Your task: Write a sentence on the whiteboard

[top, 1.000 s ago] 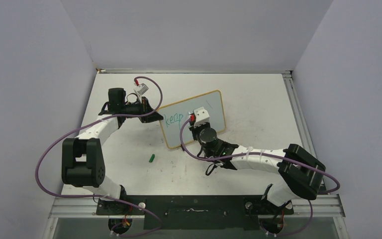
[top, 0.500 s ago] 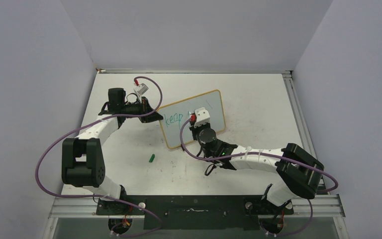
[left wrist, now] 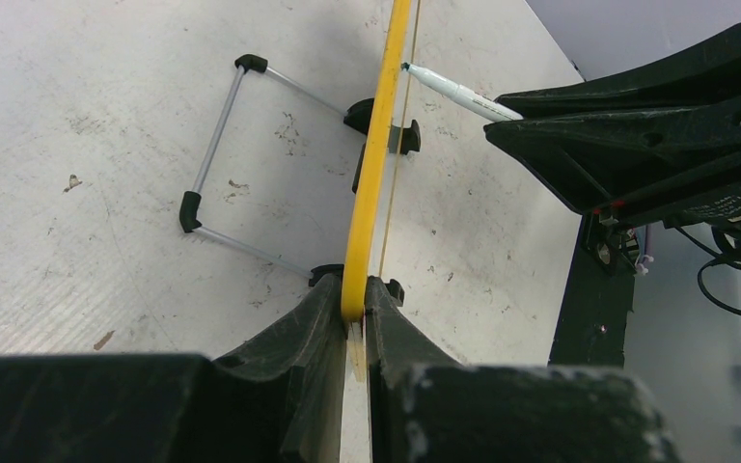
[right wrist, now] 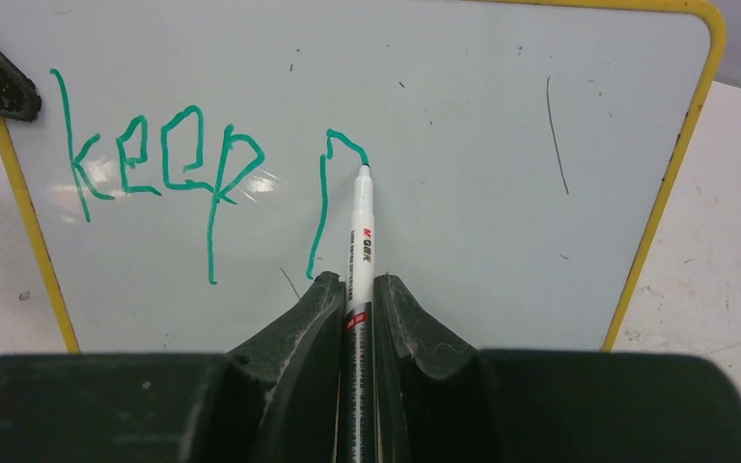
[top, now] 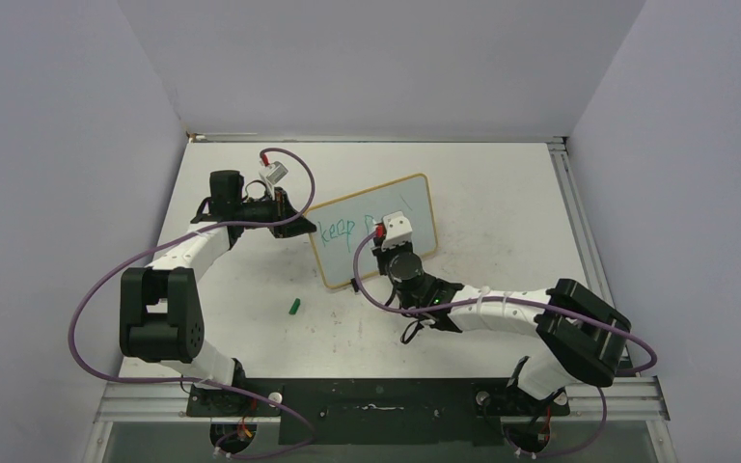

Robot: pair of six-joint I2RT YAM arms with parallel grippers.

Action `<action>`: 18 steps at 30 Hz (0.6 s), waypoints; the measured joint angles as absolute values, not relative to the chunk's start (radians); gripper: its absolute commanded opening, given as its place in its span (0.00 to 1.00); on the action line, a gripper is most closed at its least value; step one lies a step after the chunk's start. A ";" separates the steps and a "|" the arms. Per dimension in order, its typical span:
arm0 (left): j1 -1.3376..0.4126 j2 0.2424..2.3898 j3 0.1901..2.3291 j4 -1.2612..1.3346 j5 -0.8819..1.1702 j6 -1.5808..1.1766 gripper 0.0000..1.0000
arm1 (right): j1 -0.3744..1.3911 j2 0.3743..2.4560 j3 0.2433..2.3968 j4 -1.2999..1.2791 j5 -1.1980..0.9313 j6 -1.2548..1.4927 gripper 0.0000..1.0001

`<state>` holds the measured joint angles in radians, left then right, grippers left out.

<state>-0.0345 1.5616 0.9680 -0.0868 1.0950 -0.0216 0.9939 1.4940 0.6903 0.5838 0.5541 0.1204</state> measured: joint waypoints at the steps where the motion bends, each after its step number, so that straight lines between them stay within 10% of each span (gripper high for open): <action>1: -0.035 1.562 0.968 -0.087 1.095 -0.022 0.00 | 0.995 1.494 0.688 0.585 0.554 0.120 0.05; 18: -0.035 1.562 0.970 -0.092 1.097 -0.021 0.00 | 1.029 1.496 0.684 0.582 0.546 0.116 0.05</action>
